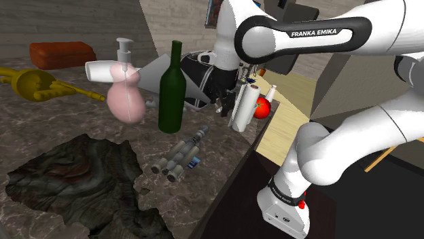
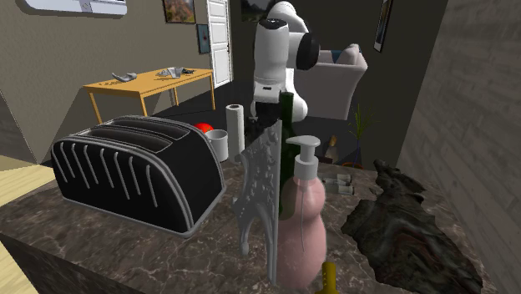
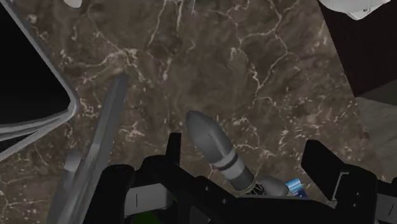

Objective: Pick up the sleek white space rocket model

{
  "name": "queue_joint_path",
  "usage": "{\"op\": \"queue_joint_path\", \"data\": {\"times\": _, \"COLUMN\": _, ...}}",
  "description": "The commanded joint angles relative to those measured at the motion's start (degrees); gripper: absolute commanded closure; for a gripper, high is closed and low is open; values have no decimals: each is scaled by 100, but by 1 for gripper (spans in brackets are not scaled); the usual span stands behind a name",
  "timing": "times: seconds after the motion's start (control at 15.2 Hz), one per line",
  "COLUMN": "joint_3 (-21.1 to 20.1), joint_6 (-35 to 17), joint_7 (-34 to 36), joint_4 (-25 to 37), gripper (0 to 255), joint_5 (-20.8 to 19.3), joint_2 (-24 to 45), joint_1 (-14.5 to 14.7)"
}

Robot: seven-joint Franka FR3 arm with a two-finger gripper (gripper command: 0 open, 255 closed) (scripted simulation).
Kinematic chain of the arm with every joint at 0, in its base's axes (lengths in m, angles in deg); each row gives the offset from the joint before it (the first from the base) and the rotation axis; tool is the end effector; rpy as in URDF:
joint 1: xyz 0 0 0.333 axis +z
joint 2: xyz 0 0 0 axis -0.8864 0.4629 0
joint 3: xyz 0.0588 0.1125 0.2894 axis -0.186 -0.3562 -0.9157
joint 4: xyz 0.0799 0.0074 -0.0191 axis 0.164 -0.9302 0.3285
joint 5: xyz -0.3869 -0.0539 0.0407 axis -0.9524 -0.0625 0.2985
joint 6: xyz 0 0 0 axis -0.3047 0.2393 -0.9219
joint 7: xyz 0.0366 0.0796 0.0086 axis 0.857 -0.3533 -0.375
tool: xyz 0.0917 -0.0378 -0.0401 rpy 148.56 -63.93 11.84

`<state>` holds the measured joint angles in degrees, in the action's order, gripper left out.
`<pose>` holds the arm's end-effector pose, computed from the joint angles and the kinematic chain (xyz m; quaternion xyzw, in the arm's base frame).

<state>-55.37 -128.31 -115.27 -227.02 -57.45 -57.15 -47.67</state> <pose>0.3528 0.0927 0.4897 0.8585 0.5107 -0.0444 0.0130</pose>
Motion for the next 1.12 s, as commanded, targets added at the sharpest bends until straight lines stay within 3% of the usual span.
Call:
{"op": "queue_joint_path", "data": {"times": 0.0, "joint_3": 29, "joint_6": -527, "joint_7": -731, "joint_4": -166, "gripper": 0, "joint_5": 3, "joint_2": 225, "joint_1": 310}}
{"op": "queue_joint_path", "data": {"times": 0.4, "joint_3": 142, "joint_6": -1758, "joint_7": -2849, "joint_4": -649, "gripper": 0, "joint_5": 77, "joint_2": 627, "joint_1": 1203}}
{"op": "queue_joint_path", "data": {"times": 1.06, "joint_3": 148, "joint_6": -2450, "joint_7": -2852, "joint_4": -1024, "gripper": 0, "joint_5": 66, "joint_2": 941, "joint_1": 1207}}
